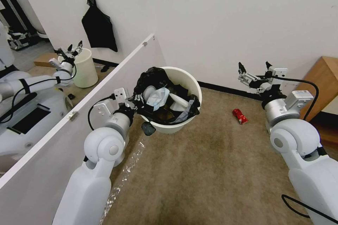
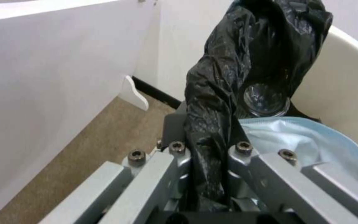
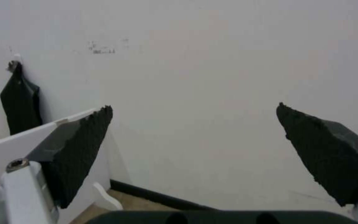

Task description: Pick up the trash bin, then pick up the garbage from the floor and place it into the trash bin.

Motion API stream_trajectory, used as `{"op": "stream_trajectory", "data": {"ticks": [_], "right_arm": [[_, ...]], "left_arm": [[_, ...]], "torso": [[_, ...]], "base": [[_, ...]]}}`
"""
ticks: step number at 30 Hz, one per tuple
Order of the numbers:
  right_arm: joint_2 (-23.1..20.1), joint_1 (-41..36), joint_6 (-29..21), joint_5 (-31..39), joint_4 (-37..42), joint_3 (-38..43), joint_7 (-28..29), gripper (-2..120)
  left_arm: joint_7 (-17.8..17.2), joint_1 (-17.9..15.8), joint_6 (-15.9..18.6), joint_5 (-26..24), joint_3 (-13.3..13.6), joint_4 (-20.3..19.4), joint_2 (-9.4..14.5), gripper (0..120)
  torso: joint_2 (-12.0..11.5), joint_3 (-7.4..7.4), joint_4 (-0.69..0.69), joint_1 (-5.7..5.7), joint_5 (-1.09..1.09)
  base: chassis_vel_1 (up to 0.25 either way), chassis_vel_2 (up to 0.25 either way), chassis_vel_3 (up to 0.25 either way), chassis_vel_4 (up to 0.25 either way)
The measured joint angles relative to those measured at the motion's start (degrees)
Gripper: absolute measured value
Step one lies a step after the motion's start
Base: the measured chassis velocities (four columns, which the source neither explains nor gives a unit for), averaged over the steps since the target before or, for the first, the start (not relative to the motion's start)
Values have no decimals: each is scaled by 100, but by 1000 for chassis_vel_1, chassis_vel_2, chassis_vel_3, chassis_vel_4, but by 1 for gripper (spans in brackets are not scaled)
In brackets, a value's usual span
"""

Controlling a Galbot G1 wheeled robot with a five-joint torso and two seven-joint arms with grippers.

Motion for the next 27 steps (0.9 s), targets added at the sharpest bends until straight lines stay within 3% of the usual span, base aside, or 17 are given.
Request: {"op": "stream_trajectory", "data": {"ticks": [27], "right_arm": [[10,7,-111,-58,17,-1,24,100]], "left_arm": [[-9,62,-1,-27,24,-64,-6,5]], "torso": [[0,-1,-1,-2,0]], "base": [[-16,18,12,-16]]}}
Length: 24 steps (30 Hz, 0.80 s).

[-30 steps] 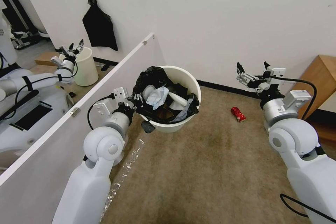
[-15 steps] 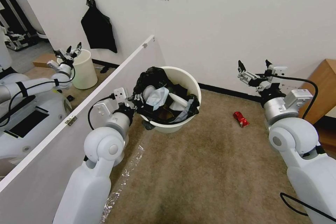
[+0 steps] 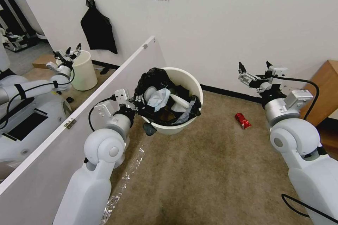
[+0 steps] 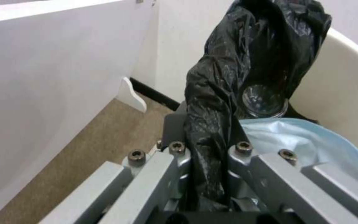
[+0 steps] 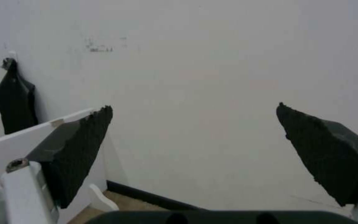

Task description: Pick up the trash bin, then pick up the garbage from the floor and place it into the trash bin.

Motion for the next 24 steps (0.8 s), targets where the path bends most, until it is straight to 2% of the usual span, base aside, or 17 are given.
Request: {"op": "stream_trajectory", "data": {"ticks": [11,24], "right_arm": [[4,8,30,-11,-22,-4,15,100],[20,48,97,-36,-59,-22,5,100]], "left_arm": [[2,-19,-14,-9,3,3,-19,5],[40,-28,-91,0,4,19,-27,5]], "torso": [[0,0,0,0,0],[0,0,-1,0,0]], "base": [[-78,71,72,-77],[-1,3,3,-5]]}}
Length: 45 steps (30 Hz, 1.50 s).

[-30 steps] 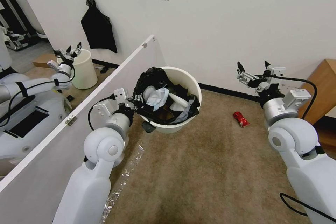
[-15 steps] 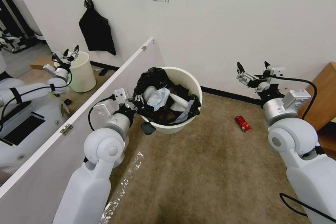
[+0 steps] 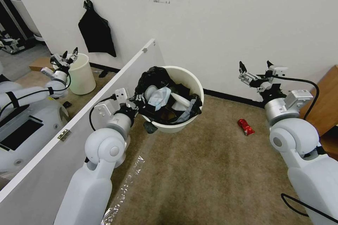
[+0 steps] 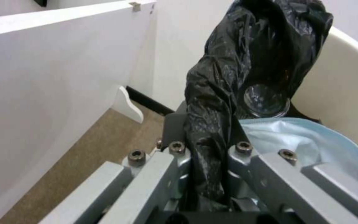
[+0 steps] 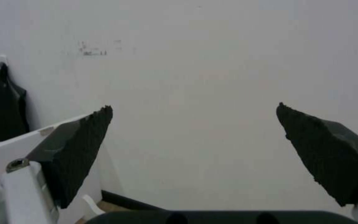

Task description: Pick up the trash bin, then pick up the garbage from the floor and place it into the trash bin.

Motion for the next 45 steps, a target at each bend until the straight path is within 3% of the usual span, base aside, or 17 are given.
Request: {"op": "stream_trajectory", "data": {"ticks": [25,27,31,45], "right_arm": [[-2,-24,16,13,14,-3,-13,100],[-2,-27,17,14,16,1,-18,100],[-2,-29,18,14,18,2,-20,100],[-7,-30,19,19,32,-1,-22,100]], "left_arm": [[9,35,55,39,19,-12,-22,5],[9,41,50,37,8,-18,-21,5],[8,56,51,49,-5,-30,-15,5],[-10,95,41,53,-31,-62,-24,5]], "torso": [[0,0,-4,0,0],[0,-1,3,0,0],[0,0,3,0,0],[0,0,-2,0,0]], "base": [[-19,-17,-16,-16],[0,0,0,0],[0,0,0,0],[0,0,0,0]]}}
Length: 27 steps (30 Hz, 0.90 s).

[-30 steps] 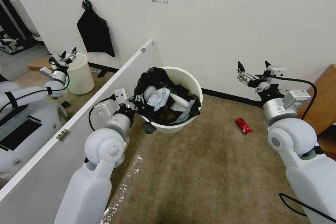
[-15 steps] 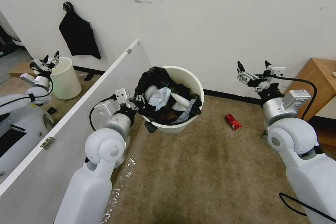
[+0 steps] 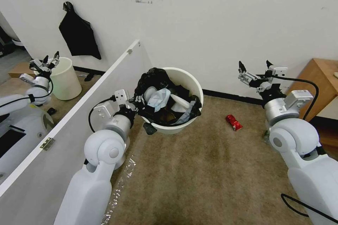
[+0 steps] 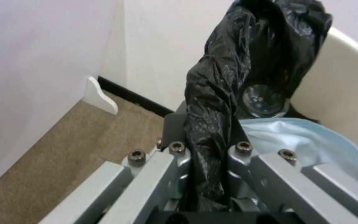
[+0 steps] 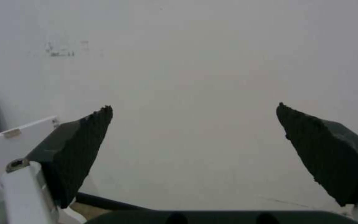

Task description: Pick up the trash bin, then pick up the garbage from the floor and place it into the trash bin.

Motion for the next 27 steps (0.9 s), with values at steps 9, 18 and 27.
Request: {"op": "stream_trajectory", "data": {"ticks": [9,18,27], "right_arm": [[13,14,0,0,-4,-14,-1,100],[10,24,-1,2,-13,-12,-1,100],[25,20,-2,-5,-26,-20,-4,100]], "left_arm": [[-1,3,35,24,-21,-13,17,5],[-11,-18,41,19,-11,-12,2,5],[-13,5,42,42,-26,2,5,5]], "torso": [[0,0,3,0,0],[0,0,0,0,0],[0,0,3,0,0]], "base": [[0,0,0,0],[0,0,0,0],[0,0,0,0]]}}
